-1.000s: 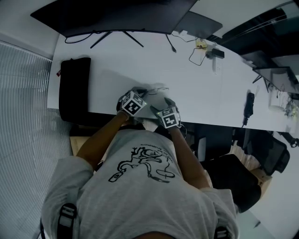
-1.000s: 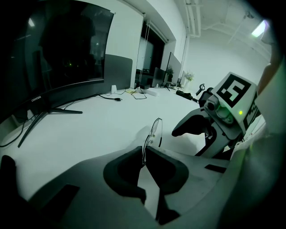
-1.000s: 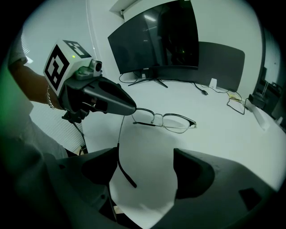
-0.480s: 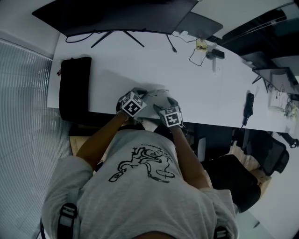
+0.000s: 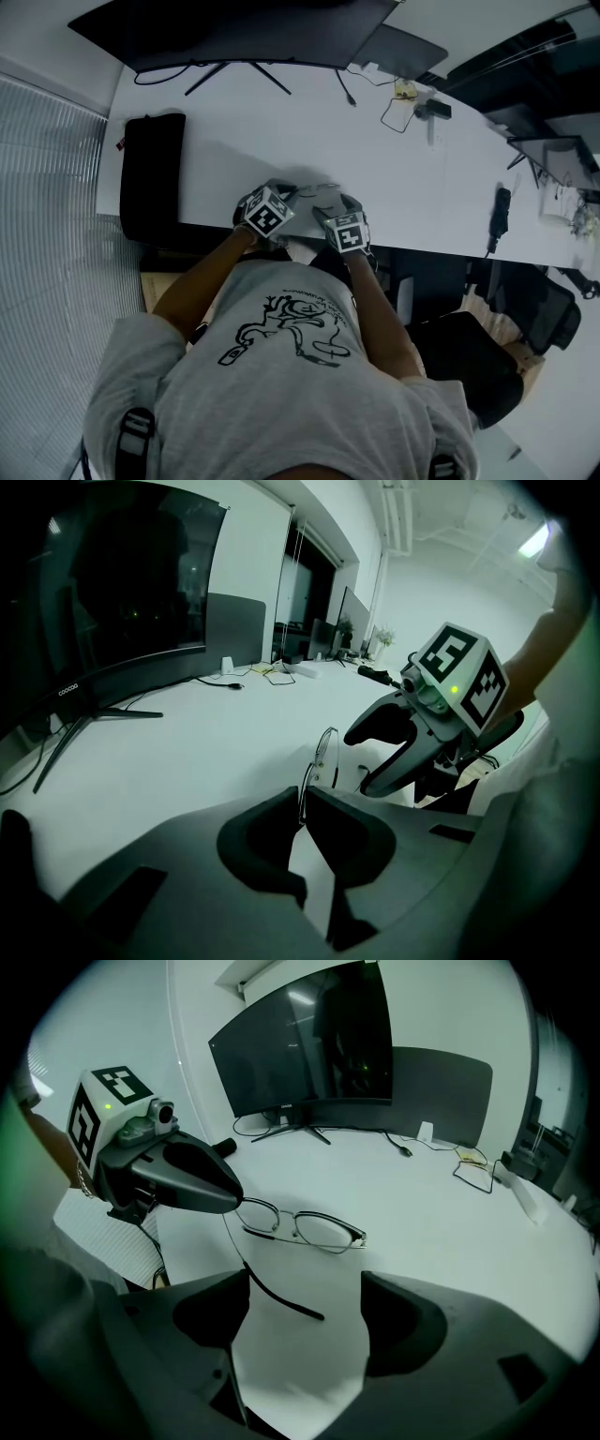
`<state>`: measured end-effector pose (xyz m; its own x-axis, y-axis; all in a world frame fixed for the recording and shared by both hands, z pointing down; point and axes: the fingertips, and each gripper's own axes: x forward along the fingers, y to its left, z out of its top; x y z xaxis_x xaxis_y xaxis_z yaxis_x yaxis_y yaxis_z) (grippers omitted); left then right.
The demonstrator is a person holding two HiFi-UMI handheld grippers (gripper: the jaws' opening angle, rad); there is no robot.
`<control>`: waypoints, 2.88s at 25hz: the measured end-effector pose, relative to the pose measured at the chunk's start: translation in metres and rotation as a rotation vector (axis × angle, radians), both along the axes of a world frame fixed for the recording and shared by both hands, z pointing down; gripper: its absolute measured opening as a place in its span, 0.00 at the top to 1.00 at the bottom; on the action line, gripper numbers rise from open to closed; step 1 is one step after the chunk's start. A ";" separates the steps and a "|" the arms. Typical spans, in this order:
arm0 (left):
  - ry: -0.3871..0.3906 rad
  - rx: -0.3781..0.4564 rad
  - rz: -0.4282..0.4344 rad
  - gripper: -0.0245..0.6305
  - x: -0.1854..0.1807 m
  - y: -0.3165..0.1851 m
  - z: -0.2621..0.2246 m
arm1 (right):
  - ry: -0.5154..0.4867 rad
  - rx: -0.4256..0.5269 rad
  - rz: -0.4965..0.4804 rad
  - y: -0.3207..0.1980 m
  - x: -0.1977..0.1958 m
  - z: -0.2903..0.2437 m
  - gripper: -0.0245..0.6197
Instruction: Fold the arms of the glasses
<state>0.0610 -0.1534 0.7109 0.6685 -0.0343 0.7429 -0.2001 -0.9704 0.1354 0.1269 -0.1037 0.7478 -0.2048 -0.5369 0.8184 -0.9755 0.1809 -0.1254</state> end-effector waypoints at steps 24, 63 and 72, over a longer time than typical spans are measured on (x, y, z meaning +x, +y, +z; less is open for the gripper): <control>-0.046 -0.015 0.120 0.91 0.002 0.027 0.002 | 0.010 -0.011 0.026 0.000 0.017 -0.001 0.40; -0.211 0.412 0.274 0.89 -0.010 0.036 0.024 | -0.078 0.137 0.103 -0.013 0.024 -0.053 0.76; -0.070 0.242 0.044 0.89 -0.009 0.026 -0.014 | -0.102 0.222 0.099 -0.018 0.032 -0.096 0.84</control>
